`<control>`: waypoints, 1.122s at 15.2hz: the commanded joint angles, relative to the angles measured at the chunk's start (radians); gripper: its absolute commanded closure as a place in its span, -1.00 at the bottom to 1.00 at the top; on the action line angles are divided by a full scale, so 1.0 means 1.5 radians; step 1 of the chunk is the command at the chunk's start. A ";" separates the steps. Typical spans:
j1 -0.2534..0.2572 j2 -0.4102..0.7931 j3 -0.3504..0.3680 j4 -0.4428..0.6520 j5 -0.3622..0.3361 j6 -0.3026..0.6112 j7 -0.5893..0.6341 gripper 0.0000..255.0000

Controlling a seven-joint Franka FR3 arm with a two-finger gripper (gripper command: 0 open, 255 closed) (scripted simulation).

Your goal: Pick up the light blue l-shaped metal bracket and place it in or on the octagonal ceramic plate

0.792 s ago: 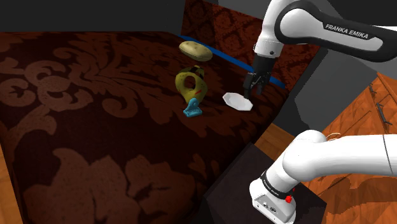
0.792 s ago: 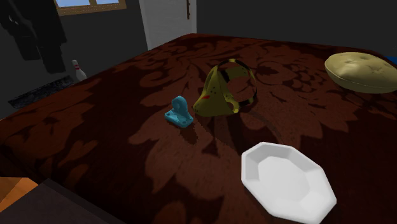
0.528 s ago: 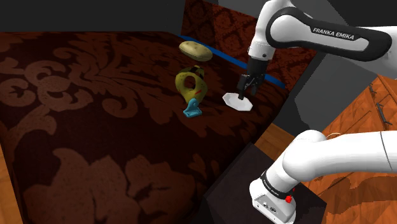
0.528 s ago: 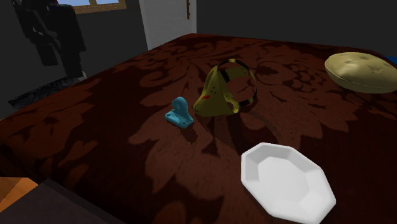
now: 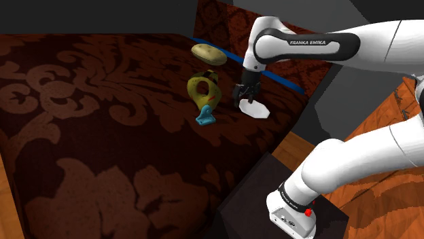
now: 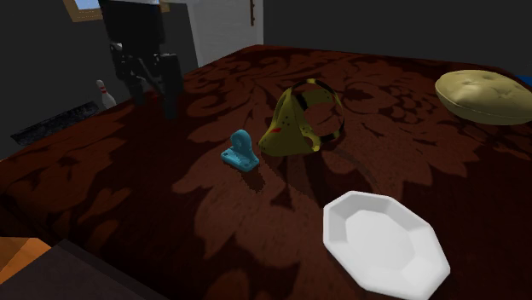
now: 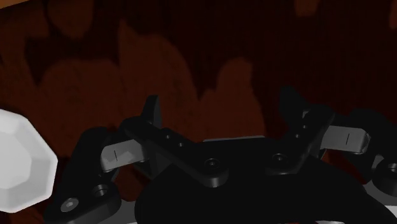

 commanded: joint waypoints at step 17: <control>-0.007 0.429 0.001 0.223 -0.033 0.259 0.041 -1.00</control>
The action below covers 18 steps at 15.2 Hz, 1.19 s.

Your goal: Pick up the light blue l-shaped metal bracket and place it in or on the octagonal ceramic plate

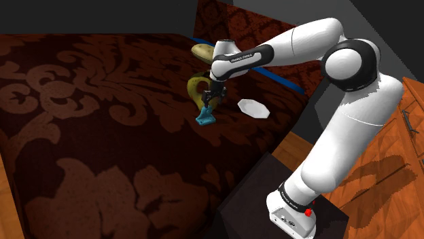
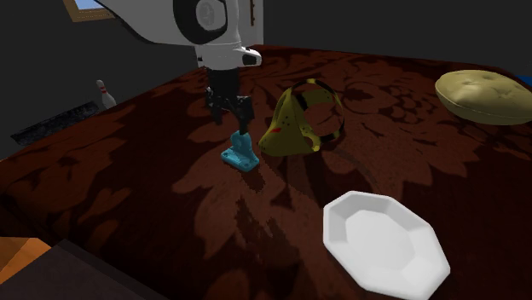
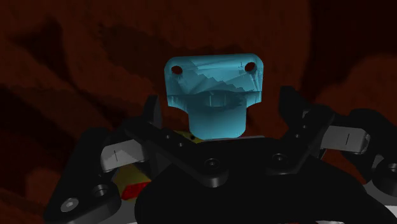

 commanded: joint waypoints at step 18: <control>0.000 0.123 -0.003 0.055 -0.008 0.079 0.012 -1.00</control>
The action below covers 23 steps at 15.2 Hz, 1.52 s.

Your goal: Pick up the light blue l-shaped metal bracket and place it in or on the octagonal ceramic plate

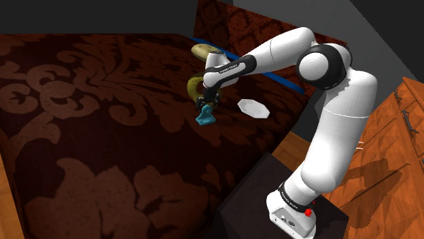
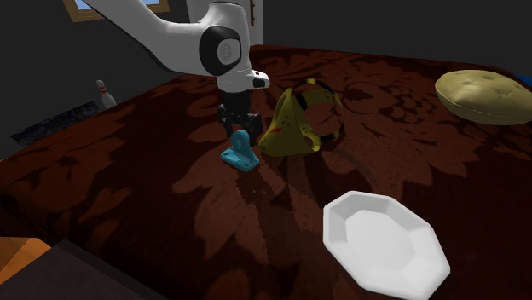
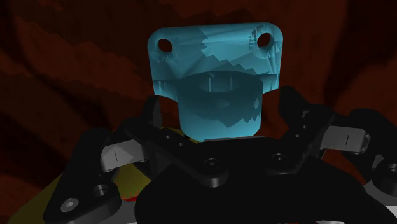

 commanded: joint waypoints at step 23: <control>0.000 -0.061 0.001 0.039 0.003 -0.100 -0.005 1.00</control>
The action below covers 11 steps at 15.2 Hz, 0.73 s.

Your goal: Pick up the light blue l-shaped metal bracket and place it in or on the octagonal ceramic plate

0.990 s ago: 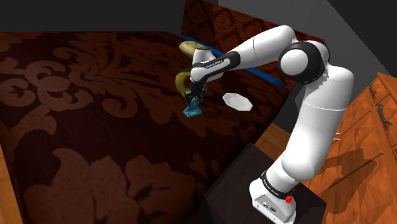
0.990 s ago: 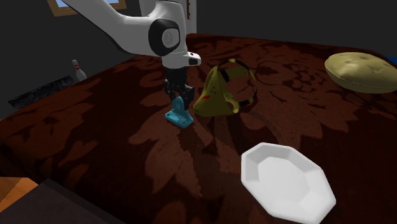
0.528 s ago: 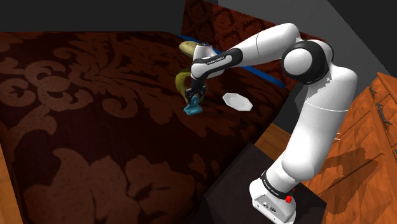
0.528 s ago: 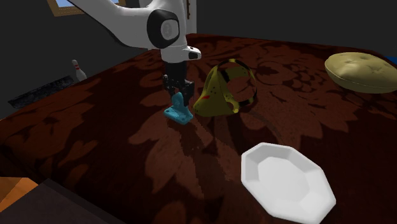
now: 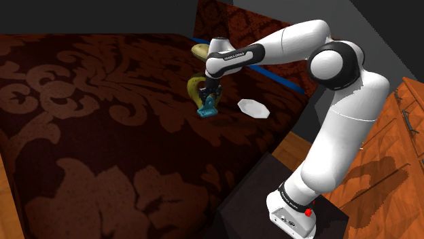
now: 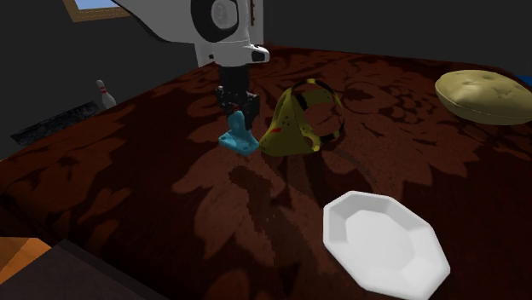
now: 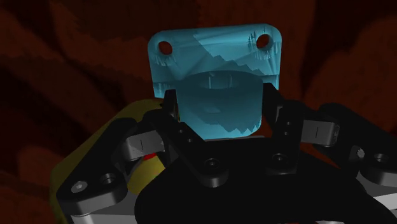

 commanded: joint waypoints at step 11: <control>-0.064 -0.031 -0.041 0.003 0.007 -0.029 -0.109 1.00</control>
